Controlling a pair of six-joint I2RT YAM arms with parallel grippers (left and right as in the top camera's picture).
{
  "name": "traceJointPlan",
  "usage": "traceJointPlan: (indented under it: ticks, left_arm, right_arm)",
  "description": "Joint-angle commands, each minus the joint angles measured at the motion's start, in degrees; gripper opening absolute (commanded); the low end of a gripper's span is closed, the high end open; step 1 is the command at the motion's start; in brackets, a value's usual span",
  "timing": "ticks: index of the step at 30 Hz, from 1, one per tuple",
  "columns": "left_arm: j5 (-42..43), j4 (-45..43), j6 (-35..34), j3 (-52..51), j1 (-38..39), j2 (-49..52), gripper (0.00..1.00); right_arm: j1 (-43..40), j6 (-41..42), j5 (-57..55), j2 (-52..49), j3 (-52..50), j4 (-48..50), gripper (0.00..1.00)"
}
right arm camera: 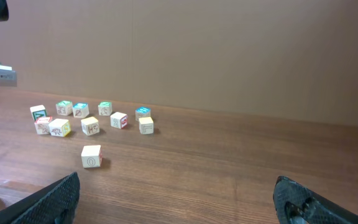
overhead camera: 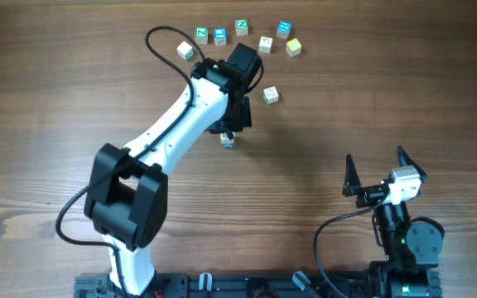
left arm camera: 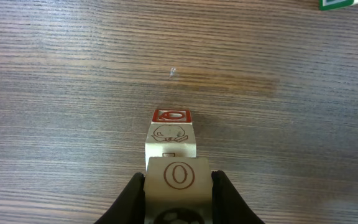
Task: Form a tower
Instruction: 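Lower the soccer ball block onto the I block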
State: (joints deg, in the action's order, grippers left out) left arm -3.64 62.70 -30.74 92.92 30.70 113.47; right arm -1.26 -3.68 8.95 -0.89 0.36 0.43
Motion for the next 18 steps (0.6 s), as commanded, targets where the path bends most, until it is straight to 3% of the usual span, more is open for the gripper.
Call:
traceJointPlan:
  ticks: [1, 18]
  left_arm:
    - [-1.2, -0.2, 0.7, -0.5, -0.1, 0.7, 0.05]
    - [-2.0, -0.2, 0.6, -1.0, 0.0, 0.7, 0.11]
  right_arm:
    - [-0.2, 0.8, 0.7, 0.5, -0.1, 0.3, 1.0]
    - [-0.2, 0.8, 0.7, 0.5, -0.1, 0.3, 1.0]
